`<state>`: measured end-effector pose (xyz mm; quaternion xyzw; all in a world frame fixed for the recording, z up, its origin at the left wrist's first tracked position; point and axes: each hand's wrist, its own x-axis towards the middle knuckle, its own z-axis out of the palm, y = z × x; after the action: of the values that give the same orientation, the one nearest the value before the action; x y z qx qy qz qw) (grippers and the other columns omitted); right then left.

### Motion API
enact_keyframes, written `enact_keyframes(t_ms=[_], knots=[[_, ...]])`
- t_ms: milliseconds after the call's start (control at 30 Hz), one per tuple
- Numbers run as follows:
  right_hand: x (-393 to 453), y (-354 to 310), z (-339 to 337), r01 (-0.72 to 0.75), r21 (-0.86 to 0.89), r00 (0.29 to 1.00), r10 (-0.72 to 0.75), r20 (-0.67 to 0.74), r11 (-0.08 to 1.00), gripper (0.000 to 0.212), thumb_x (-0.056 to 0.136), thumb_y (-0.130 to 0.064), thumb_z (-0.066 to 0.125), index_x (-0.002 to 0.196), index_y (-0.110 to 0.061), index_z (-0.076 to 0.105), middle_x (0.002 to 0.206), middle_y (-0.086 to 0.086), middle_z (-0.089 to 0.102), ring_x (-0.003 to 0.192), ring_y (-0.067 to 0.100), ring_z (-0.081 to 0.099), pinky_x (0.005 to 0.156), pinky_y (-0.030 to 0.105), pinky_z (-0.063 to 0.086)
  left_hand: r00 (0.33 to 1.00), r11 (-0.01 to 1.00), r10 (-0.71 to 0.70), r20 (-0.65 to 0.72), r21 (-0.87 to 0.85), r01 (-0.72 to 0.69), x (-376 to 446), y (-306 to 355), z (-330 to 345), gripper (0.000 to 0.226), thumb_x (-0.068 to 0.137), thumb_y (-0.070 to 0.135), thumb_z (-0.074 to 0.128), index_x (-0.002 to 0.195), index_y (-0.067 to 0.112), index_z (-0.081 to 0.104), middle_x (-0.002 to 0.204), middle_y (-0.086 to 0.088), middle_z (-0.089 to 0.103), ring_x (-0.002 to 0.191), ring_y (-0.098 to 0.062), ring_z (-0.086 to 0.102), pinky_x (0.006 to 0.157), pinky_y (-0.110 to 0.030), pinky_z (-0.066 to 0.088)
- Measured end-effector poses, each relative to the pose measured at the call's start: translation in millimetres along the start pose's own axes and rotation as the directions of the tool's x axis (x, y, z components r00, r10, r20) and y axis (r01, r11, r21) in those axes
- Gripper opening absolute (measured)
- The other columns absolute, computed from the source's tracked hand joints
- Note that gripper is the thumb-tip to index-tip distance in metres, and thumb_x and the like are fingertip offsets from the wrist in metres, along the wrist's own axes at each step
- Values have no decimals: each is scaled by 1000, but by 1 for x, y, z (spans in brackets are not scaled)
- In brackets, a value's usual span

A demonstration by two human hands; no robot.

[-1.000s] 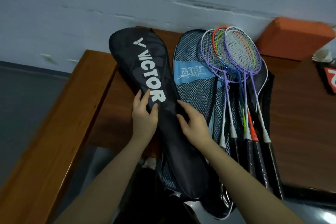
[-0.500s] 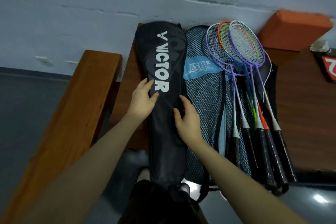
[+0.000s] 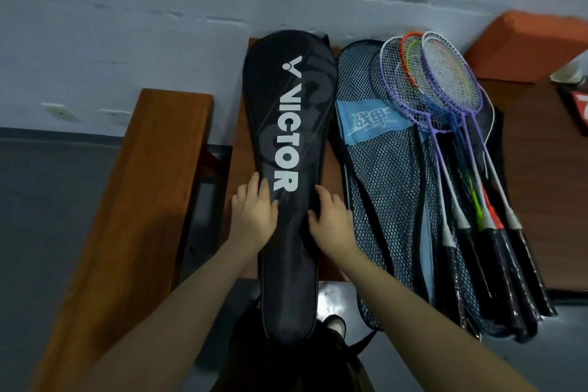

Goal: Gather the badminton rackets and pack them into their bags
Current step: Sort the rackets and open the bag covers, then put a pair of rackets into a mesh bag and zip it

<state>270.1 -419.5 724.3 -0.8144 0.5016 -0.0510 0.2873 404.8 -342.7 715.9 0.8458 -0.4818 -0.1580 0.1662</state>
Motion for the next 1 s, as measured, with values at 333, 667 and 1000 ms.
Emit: enact_keyframes(t_ms=[333, 667, 1000], knots=[[-1, 12, -20, 70, -7, 998, -70, 8, 998, 43, 92, -22, 51, 134, -16, 45, 121, 12, 50, 113, 28, 45, 97, 39, 34, 996, 987, 91, -20, 134, -88, -8, 15, -3, 44, 73, 20, 73, 111, 2, 61, 124, -20, 57, 108, -37, 56, 85, -47, 46], [9, 101, -104, -2, 235, 987, 39, -153, 972, 30, 93, -17, 51, 121, -7, 55, 103, 10, 60, 92, 24, 58, 77, 32, 46, 967, 968, 245, -63, 70, -241, -2, 135, 20, 33, 93, 28, 45, 120, 12, 55, 142, -8, 37, 132, -26, 26, 103, -41, 16], [41, 196, -150, 35, 119, 999, -34, -9, 992, 40, 90, -29, 58, 125, -10, 50, 104, 9, 63, 94, 29, 60, 75, 37, 48, 999, 996, -29, -22, 80, 31, 14, 215, 83, 38, 85, 29, 53, 116, 8, 59, 128, -16, 52, 118, -36, 46, 93, -47, 35]])
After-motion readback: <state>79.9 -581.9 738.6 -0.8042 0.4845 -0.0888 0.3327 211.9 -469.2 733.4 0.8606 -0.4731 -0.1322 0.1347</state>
